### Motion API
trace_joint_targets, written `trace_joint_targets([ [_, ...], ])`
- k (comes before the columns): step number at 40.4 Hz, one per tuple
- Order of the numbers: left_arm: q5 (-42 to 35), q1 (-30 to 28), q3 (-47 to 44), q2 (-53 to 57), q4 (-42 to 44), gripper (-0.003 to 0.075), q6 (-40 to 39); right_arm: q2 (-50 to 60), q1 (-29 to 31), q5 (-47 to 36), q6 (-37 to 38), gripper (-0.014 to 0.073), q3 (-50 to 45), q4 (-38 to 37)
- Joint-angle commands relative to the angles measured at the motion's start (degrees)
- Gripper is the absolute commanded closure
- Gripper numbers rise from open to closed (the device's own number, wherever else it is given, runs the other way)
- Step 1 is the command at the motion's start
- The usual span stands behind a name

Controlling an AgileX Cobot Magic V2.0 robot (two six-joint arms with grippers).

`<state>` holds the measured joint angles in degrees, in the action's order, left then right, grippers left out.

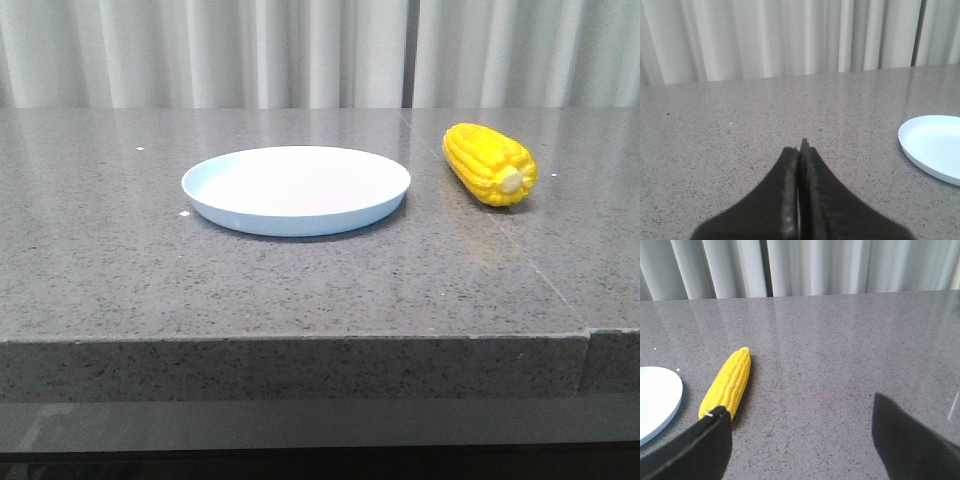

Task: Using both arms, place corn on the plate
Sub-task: 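Lift the left gripper away from the plate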

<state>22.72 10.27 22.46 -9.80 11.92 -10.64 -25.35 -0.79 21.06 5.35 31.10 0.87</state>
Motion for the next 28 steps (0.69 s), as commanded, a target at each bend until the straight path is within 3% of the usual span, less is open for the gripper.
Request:
trace_joint_targets([
  [1,-4.94,-0.14,0.50,1.83,0.50,0.0741,-0.25,-0.70,0.27,-4.47,-0.26,-0.0009,1.99,-0.35],
  [19,-4.81,-0.14,-0.05,2.24,0.50,0.0741,-0.25,-1.40,0.27,-5.23,-0.26,-0.0010,2.05,-0.23],
  [28,-4.81,-0.14,-0.05,2.24,0.50,0.0741,-0.25,-10.82,0.15,-3.37,-0.26,-0.0024,6.58,-0.23],
])
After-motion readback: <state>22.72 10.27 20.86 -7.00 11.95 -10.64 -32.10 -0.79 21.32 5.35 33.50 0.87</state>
